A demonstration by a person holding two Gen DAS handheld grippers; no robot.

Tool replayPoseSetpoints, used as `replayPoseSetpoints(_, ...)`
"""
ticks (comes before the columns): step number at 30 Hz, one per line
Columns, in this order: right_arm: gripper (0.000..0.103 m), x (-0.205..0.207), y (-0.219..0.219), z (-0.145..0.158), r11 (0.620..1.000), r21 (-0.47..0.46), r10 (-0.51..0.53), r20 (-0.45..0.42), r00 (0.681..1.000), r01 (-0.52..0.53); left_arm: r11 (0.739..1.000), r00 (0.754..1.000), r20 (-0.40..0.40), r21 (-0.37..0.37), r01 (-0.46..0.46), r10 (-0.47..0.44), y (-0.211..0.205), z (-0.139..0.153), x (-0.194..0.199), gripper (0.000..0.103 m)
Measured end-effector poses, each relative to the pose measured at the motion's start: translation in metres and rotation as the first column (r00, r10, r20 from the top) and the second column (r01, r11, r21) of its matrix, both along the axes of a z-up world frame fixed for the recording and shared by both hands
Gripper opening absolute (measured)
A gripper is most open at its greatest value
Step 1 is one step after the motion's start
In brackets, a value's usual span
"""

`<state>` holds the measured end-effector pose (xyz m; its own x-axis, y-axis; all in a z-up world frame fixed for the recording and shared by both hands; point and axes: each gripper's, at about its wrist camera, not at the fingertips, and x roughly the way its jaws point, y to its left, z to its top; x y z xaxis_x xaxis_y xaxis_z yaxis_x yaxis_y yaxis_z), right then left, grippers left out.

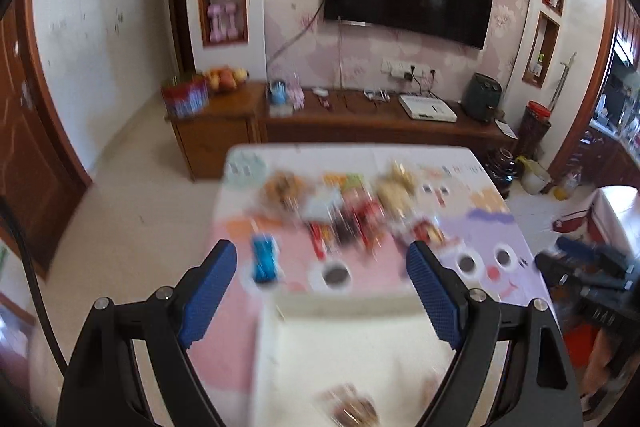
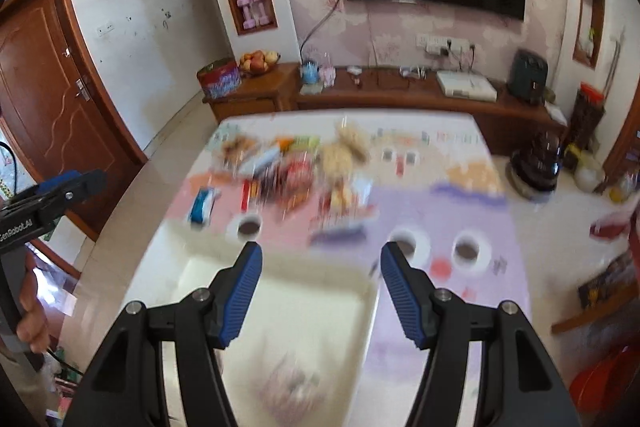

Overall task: Organize snacks
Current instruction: 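Move both grippers from the tray back to the snack pile, then grasp the blue-wrapped candy with the left gripper while the right grasps the red-white snack bag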

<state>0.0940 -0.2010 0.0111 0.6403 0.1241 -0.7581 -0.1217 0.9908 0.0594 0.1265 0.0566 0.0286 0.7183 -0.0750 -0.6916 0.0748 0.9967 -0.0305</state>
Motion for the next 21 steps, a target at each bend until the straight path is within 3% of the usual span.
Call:
replayPoseSetpoints(4,0.062,0.056,0.004,0.029,1.0,-0.024,0.007,0.011,1.0,-0.007,0.996,0.999,0.041,0.078,-0.037,0.034,0.006,0.021,0.053,0.086)
replayPoseSetpoints(7,0.063,0.099,0.008,0.027,0.999,-0.033,0.008,-0.028,1.0,-0.009,0.997,0.999,-0.009,0.063,-0.043,0.043,0.013,0.013,0.091,0.086)
replayPoseSetpoints(12,0.063,0.163,0.014,-0.017,1.0,-0.03,0.002,-0.169,0.986,-0.007,0.997,0.978,-0.201,0.046,-0.055,0.063,0.03,-0.051,0.164,0.086)
replayPoseSetpoints(15,0.063,0.193,0.015,-0.067,0.999,-0.043,-0.005,-0.294,0.956,-0.008,0.997,0.935,-0.347,0.034,-0.063,0.07,0.042,-0.107,0.192,0.086)
replayPoseSetpoints(16,0.063,0.198,0.015,-0.081,0.999,-0.047,-0.007,-0.331,0.944,-0.009,0.997,0.909,-0.41,0.038,-0.069,0.078,0.046,-0.131,0.203,0.086)
replayPoseSetpoints(18,0.063,0.211,0.014,-0.119,0.998,-0.058,-0.024,-0.419,0.908,0.0,0.996,0.872,-0.482,0.034,-0.077,0.083,0.052,-0.164,0.208,0.08)
replayPoseSetpoints(21,0.063,0.216,0.011,-0.153,0.999,-0.051,-0.027,-0.494,0.869,0.003,0.997,0.822,-0.565,0.018,-0.07,0.067,0.058,-0.204,0.212,0.079)
